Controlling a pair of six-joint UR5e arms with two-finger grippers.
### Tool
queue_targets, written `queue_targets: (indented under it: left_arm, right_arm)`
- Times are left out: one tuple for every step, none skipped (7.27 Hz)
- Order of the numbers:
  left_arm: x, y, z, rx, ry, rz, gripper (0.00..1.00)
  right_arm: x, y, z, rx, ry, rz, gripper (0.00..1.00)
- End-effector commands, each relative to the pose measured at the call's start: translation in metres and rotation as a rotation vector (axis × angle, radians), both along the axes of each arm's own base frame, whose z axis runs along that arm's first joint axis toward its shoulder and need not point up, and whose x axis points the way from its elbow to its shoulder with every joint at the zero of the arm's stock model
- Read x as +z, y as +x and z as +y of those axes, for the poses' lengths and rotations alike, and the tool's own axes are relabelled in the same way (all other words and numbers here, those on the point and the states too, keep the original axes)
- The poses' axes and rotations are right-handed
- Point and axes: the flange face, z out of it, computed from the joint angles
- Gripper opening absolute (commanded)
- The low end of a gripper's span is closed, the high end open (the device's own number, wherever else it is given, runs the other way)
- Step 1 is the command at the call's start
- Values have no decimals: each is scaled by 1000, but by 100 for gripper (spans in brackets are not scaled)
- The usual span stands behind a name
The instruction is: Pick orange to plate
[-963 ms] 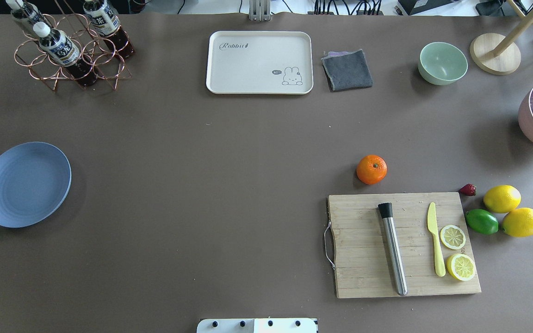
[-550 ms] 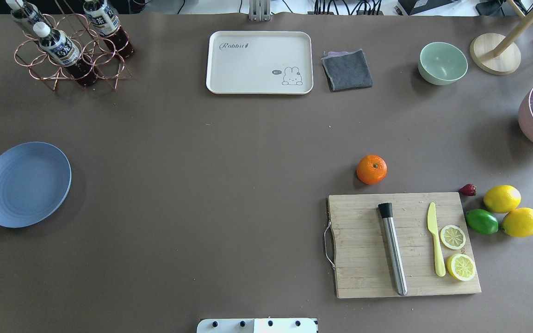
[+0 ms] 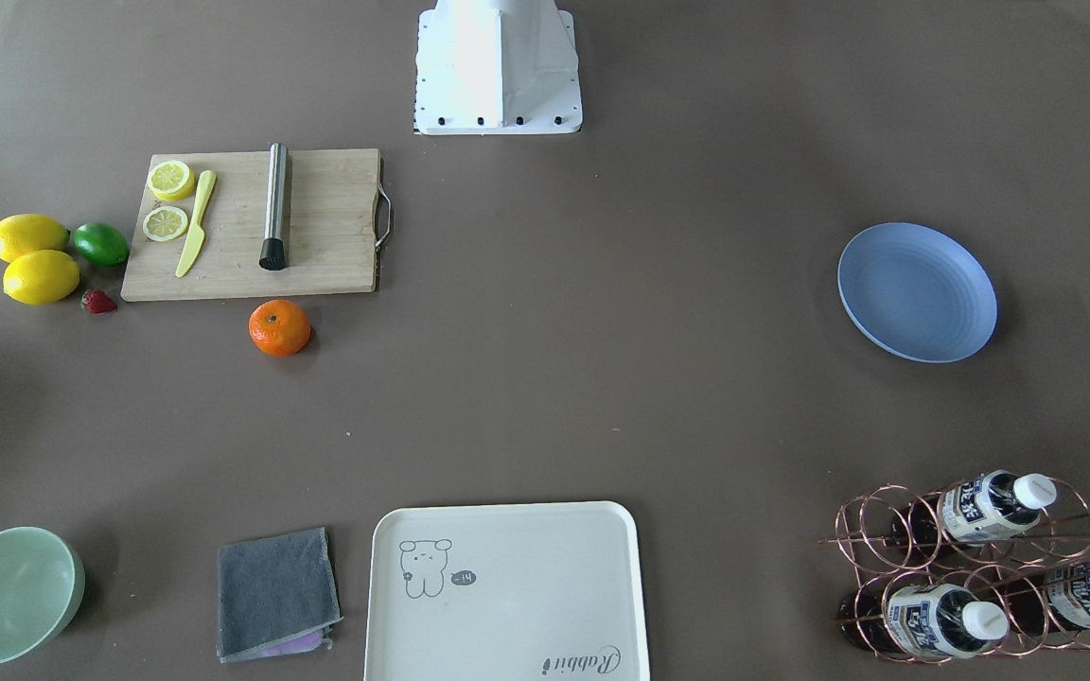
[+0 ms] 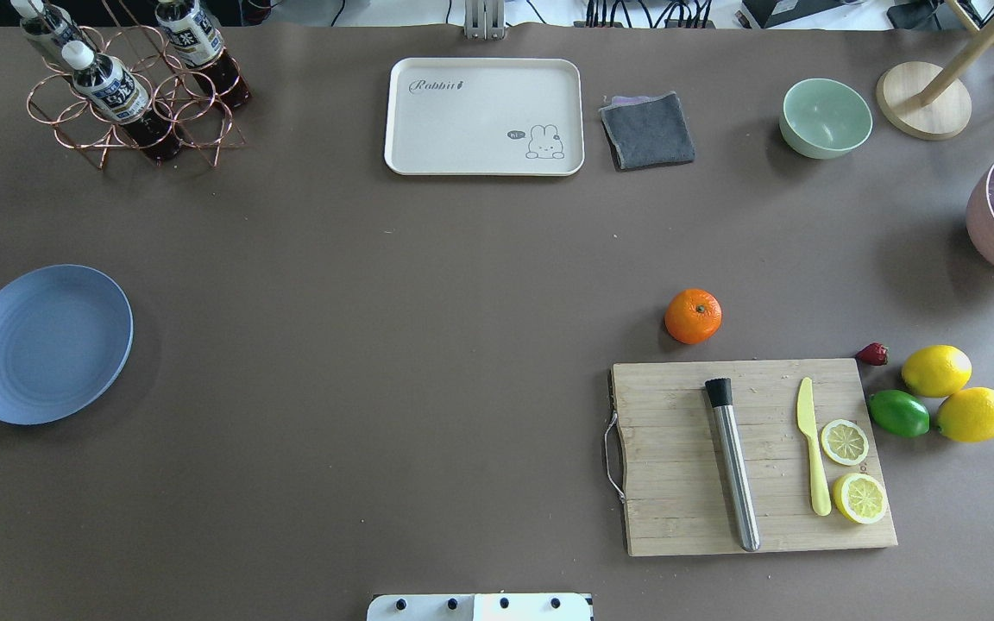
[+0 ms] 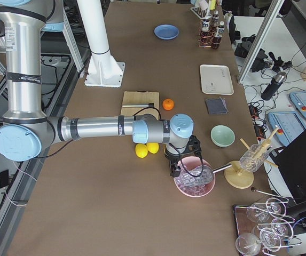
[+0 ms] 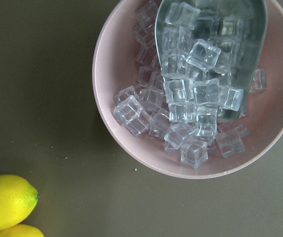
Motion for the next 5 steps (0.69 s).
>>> queue_targets:
  left_arm:
    - [2, 0, 3, 2, 0, 2, 97]
    - [5, 0, 5, -6, -17, 2, 98]
    - [5, 0, 5, -8, -15, 1, 98]
    - [4, 0, 3, -32, -39, 8, 98]
    - [-3, 1, -3, -75, -73, 23, 98]
  right_arm:
    - [0, 0, 0, -1, 1, 0, 100]
    - [1, 0, 0, -4, 4, 1, 100]
    - [2, 0, 1, -4, 2, 3, 100]
    - [2, 0, 1, -4, 1, 2, 100]
    - [2, 0, 1, -2, -1, 0, 100]
